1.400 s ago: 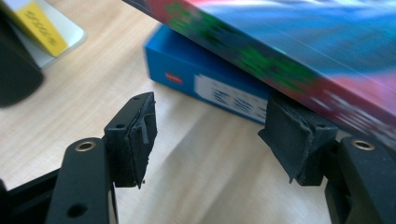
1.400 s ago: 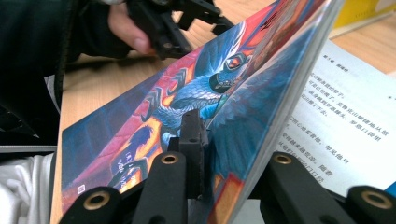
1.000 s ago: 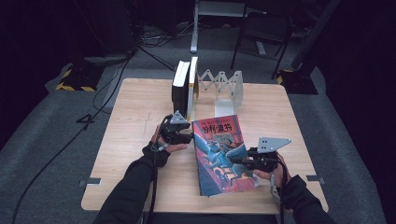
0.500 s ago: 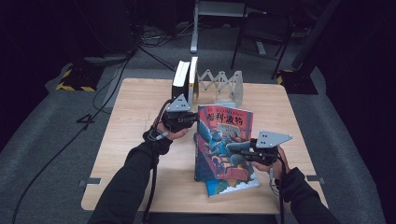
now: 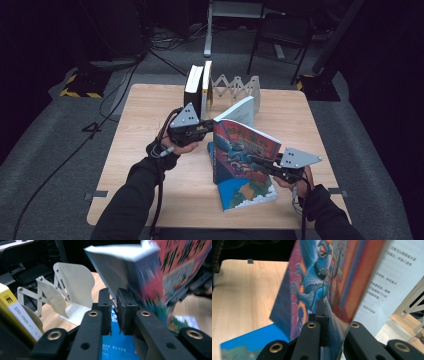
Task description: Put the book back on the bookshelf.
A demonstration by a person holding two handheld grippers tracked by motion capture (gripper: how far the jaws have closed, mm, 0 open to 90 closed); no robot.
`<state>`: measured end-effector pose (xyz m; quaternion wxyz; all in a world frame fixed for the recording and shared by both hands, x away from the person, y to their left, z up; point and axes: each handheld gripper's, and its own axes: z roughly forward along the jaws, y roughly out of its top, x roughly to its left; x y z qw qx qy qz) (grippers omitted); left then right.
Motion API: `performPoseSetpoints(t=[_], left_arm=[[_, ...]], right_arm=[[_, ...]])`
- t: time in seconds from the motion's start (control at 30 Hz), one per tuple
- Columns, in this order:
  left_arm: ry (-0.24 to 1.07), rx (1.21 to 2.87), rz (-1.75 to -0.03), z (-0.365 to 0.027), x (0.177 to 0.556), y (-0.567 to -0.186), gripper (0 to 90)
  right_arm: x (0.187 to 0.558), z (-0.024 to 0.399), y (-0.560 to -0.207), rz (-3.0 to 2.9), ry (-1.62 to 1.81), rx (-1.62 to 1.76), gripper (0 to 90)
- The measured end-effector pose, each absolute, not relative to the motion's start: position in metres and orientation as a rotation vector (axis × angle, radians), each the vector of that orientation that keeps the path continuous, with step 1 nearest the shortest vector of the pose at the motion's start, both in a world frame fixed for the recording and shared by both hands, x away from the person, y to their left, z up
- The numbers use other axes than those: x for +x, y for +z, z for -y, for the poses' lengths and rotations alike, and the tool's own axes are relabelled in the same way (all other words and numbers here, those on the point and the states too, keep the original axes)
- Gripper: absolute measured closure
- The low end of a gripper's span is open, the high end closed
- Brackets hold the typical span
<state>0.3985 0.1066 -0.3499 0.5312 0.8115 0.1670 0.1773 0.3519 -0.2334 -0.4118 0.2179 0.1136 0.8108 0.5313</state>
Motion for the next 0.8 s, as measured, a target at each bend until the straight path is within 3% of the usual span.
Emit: performPoseSetpoints(t=[0.37,0.63,0.8], left_arm=[[0.443,2.029,-0.457,-0.116,0.358,-0.393,58.2],[0.271,2.103,-0.478,-0.106,0.341,-0.432,34.5],[0.231,2.111,-0.496,-0.082,0.341,-0.449,25.4]], right_arm=[[0.336,0.236,-0.415,-2.22,1.455,0.292,85.8],[0.329,0.237,-0.416,-2.208,1.452,0.289,85.7],[0.323,0.238,-0.417,-2.205,1.453,0.279,85.7]])
